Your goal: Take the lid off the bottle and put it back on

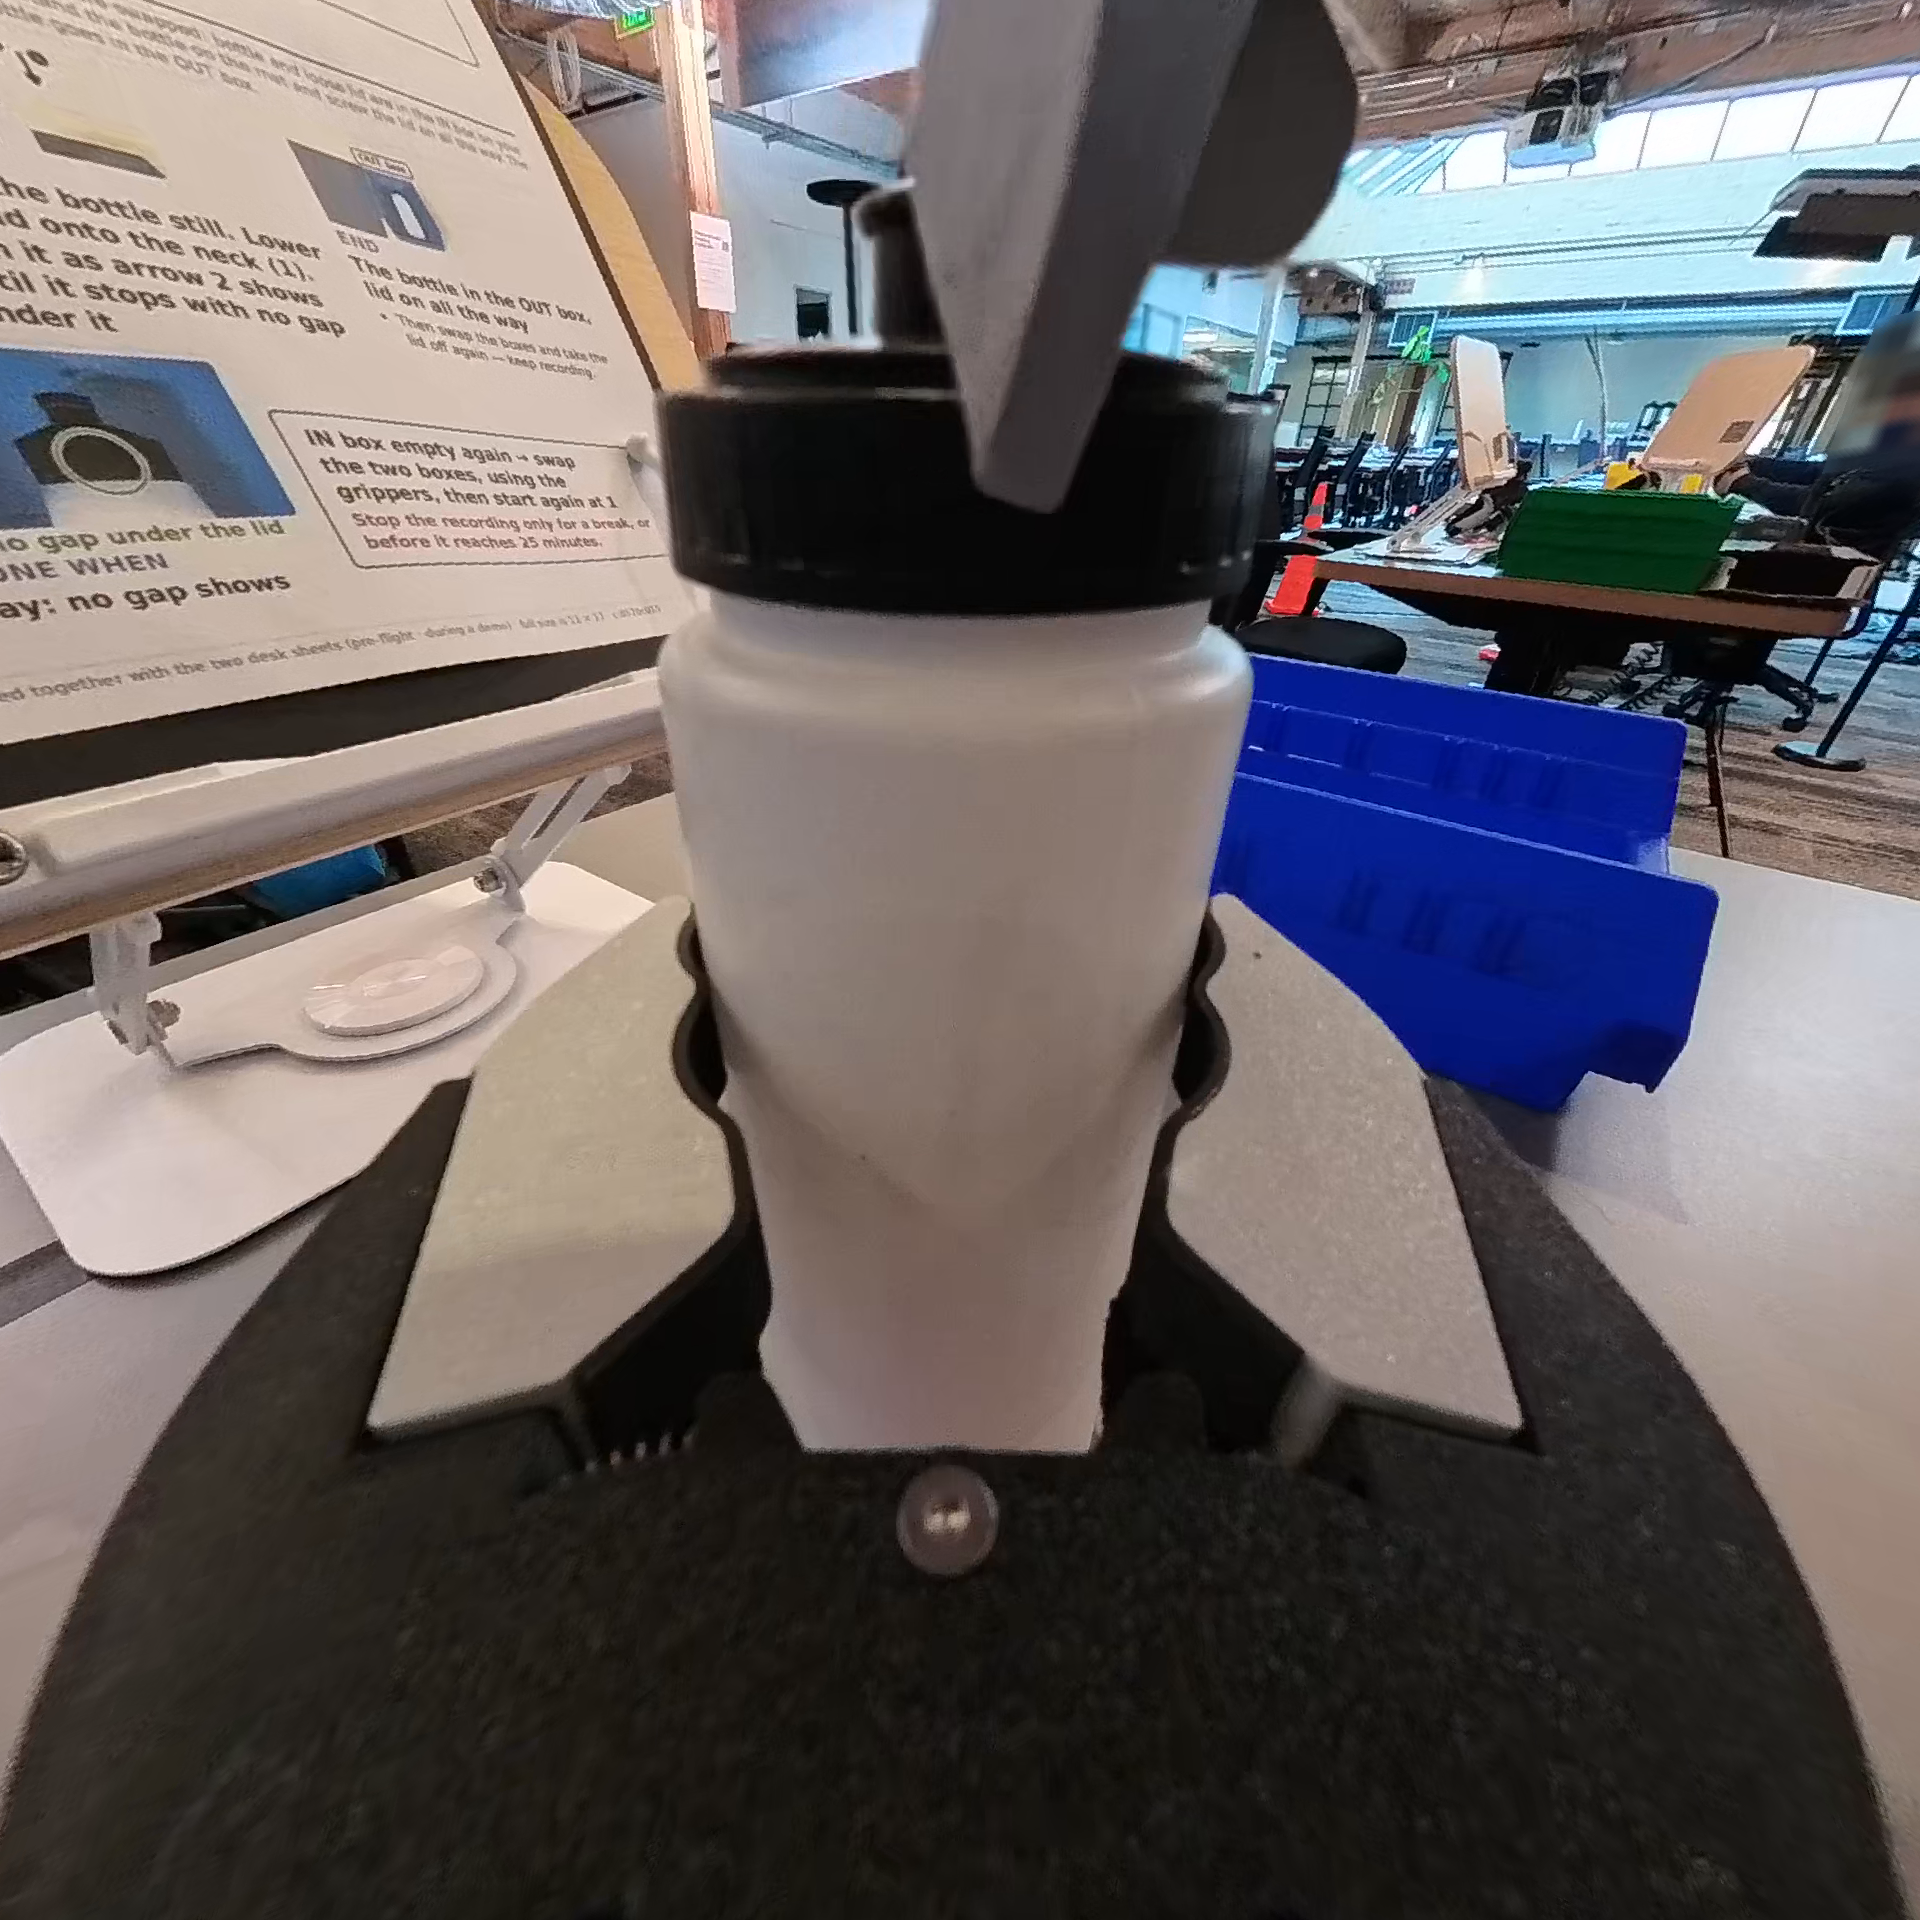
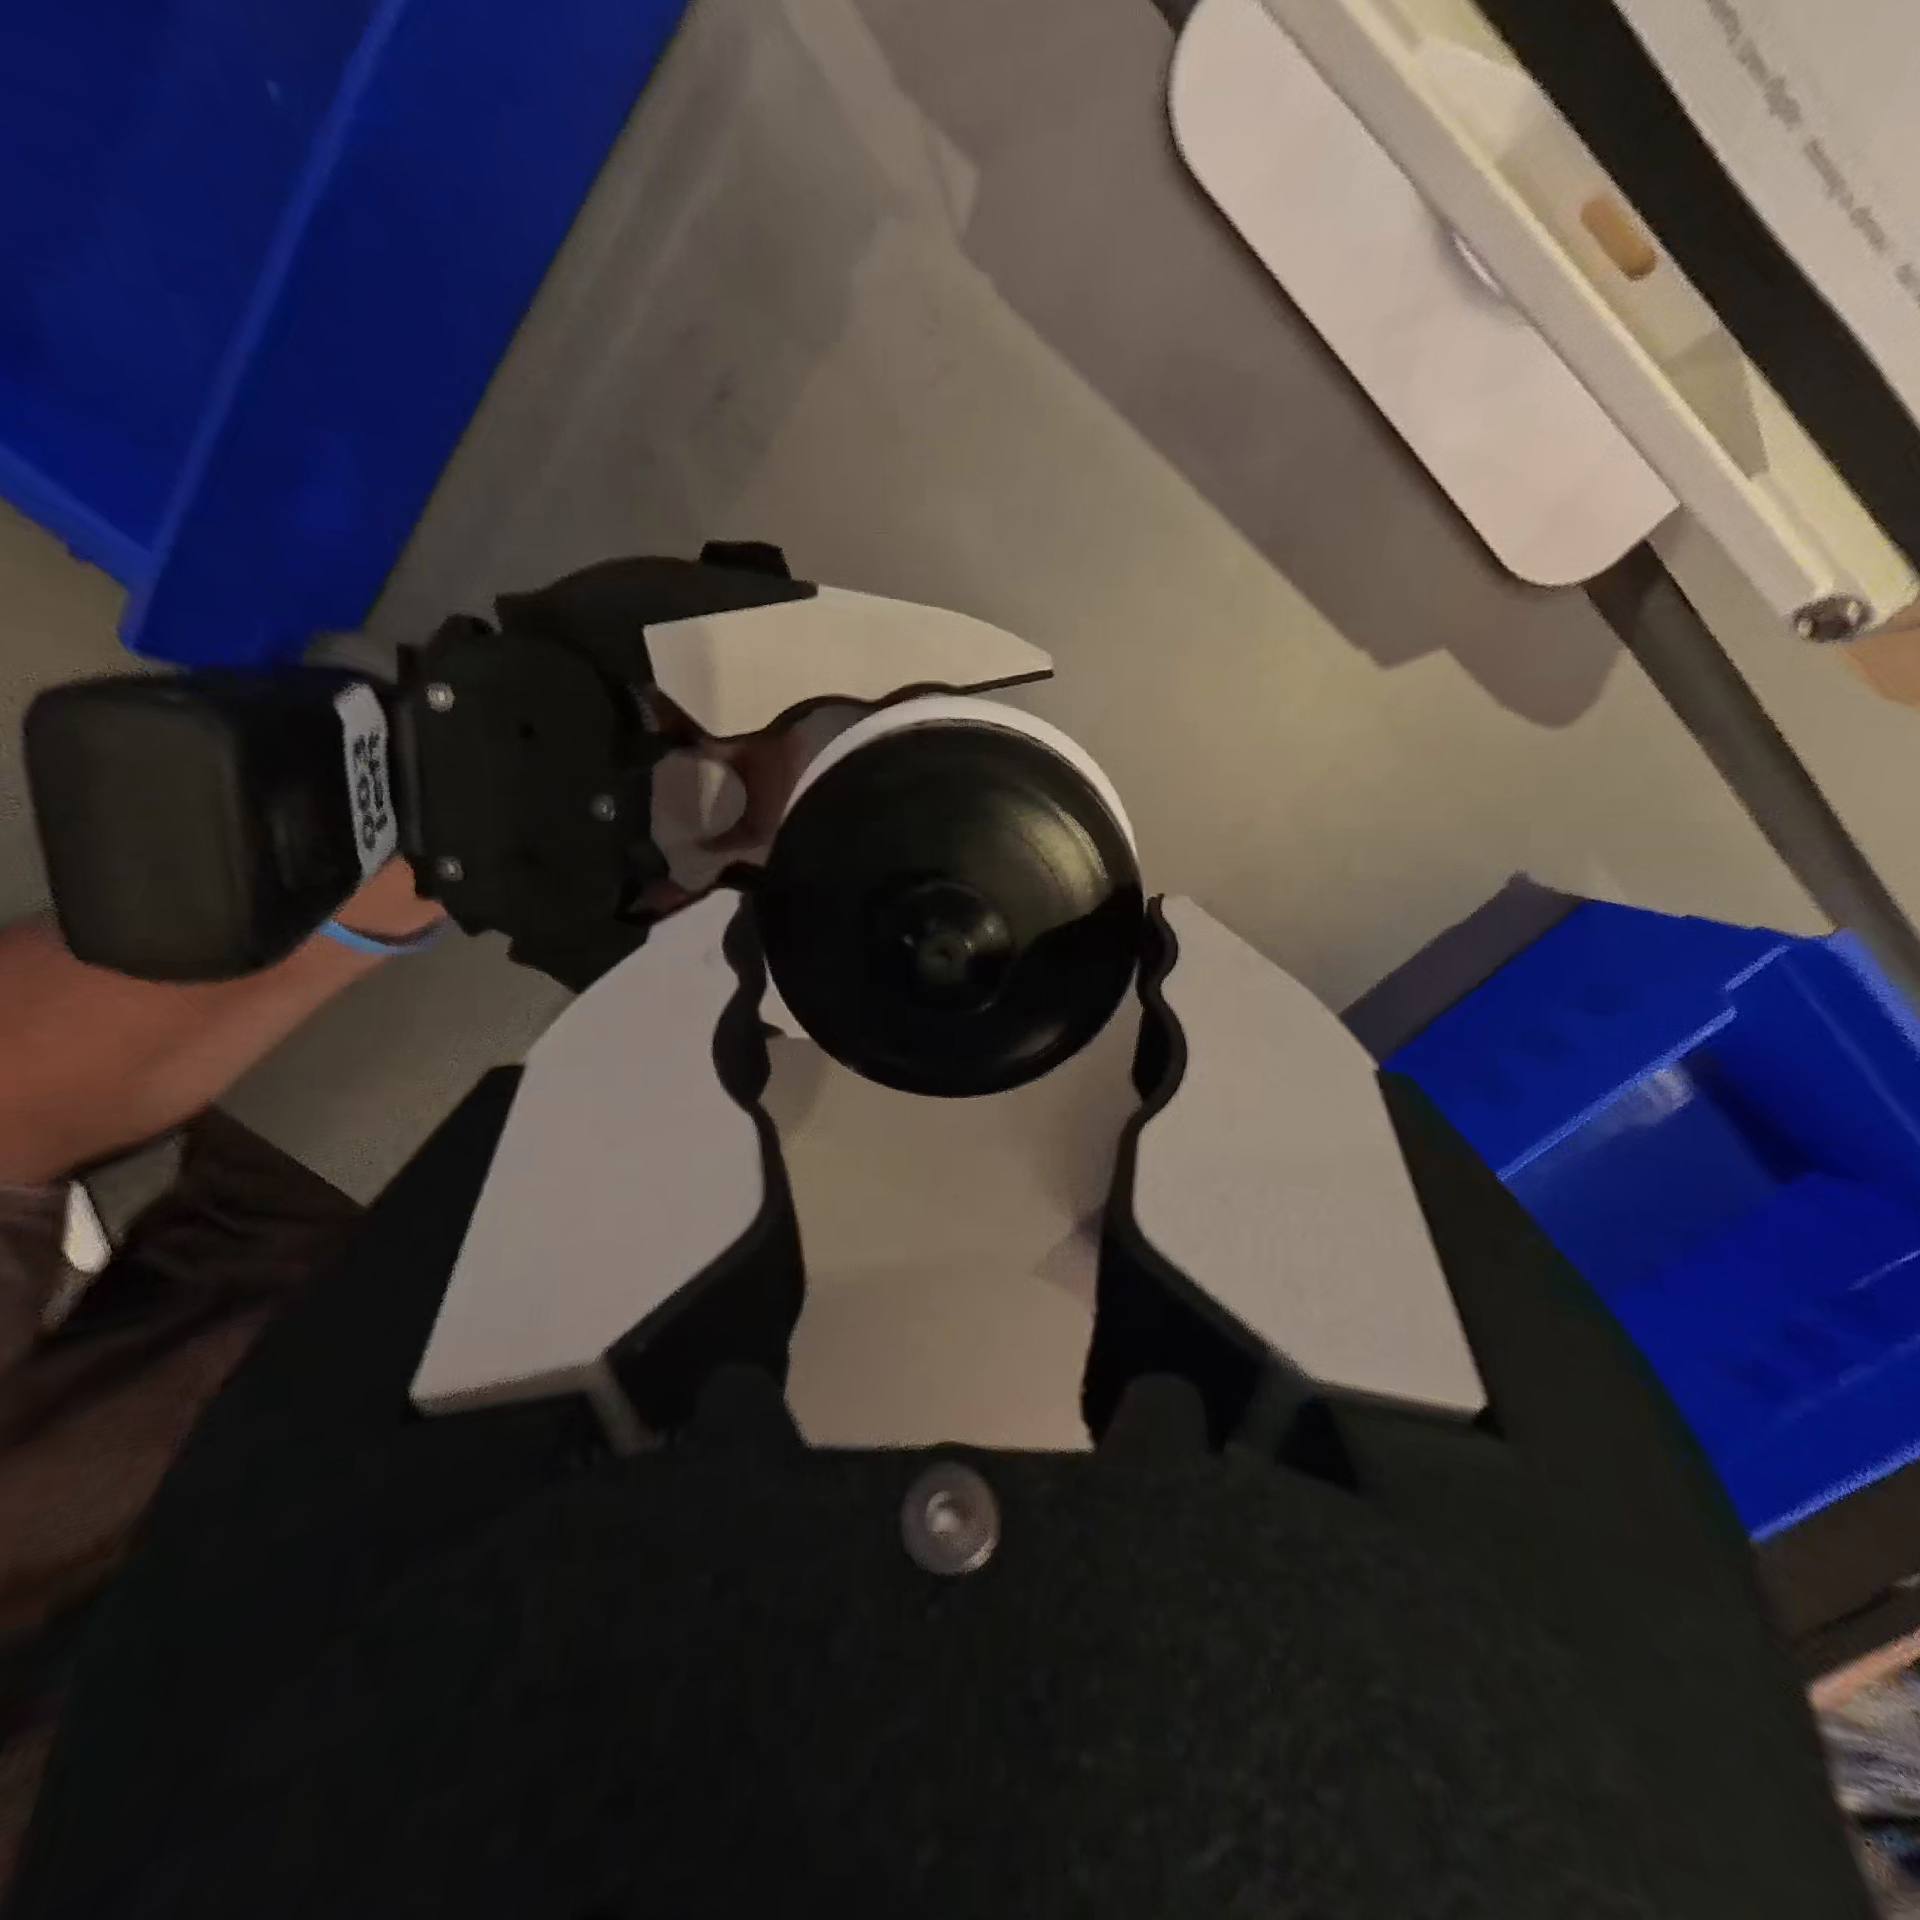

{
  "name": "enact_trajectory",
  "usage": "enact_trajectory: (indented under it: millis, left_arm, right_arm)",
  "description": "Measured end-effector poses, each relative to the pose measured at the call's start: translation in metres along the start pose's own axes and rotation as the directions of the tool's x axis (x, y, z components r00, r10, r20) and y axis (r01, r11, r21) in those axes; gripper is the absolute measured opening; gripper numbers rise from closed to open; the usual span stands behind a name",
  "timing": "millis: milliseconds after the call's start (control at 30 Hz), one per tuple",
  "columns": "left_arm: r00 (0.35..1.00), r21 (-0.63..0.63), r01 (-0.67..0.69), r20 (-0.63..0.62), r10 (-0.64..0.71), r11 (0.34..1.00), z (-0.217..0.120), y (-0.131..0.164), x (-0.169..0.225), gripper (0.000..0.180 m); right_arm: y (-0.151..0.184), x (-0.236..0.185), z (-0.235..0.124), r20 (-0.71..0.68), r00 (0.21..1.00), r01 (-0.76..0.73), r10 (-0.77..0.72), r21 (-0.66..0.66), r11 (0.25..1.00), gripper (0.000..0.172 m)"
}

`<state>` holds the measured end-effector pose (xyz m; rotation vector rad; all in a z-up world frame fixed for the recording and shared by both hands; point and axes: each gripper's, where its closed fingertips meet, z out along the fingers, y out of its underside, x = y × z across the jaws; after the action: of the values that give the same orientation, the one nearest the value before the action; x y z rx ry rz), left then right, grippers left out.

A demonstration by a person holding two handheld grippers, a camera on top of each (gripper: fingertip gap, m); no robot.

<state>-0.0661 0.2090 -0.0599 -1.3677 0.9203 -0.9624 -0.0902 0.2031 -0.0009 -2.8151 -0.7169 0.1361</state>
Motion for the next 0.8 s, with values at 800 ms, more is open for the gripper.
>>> enact_trajectory:
  millis: [800]
  left_arm:
    - [1.000,-0.010,-0.024,-0.007,0.024,1.000,0.002,0.001,0.004,0.085]
  right_arm:
    - [-0.004,-0.016,-0.013,-0.004,1.000,0.015,-0.015,0.152,0.988,0.073]
